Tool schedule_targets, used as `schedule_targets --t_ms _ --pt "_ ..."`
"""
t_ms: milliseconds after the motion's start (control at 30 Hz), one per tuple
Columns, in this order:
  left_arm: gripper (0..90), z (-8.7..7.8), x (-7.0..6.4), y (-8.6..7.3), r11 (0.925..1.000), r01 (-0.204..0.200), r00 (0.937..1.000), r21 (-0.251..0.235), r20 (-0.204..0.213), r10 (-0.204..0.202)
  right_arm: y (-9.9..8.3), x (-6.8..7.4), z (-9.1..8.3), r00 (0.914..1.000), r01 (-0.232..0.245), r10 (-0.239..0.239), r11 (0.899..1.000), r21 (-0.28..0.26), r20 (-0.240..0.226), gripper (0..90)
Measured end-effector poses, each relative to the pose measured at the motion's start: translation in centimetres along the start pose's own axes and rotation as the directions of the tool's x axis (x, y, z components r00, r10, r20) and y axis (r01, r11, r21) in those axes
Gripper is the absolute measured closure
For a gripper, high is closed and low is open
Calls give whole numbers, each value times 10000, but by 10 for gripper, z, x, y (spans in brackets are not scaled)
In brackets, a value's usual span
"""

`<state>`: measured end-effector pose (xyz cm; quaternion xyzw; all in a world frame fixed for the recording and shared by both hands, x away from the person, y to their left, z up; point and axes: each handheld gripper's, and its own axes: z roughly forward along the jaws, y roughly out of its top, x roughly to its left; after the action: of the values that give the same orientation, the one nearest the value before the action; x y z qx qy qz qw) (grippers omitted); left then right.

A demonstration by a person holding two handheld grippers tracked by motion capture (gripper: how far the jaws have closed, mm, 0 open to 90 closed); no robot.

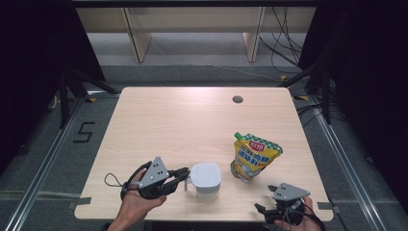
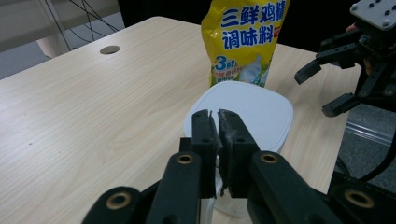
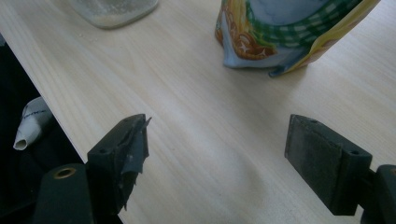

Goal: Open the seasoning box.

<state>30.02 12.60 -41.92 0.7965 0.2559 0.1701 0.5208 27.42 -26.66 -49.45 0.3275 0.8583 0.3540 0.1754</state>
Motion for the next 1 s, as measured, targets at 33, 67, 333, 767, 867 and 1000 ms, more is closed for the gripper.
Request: schedule_targets --t_ms 33,67,333,767,867,1000 --pt "857 1 0 0 10000 -42 10000 14 52 42 0 -1 0 9999 117 -117 9999 -72 -4 230" --pt "862 2 -1 1 10000 35 10000 80 22 -35 1 -1 0 9999 118 -118 9998 -155 27 235" --pt "877 10 -4 2 9999 49 9999 127 94 -50 8 3 -3 9997 246 -253 9960 -854 -76 293" --pt "877 21 -4 -5 9987 212 9997 473 66 -215 20 10 0 9970 510 -598 9851 -1643 -495 495" --pt "875 20 -3 -6 9989 156 9998 435 109 -161 25 12 -1 9955 810 -890 9763 -2006 -313 515" --pt "875 20 -2 -7 9986 364 9993 375 58 -366 30 13 -2 9958 723 -841 9649 -2526 -362 580"
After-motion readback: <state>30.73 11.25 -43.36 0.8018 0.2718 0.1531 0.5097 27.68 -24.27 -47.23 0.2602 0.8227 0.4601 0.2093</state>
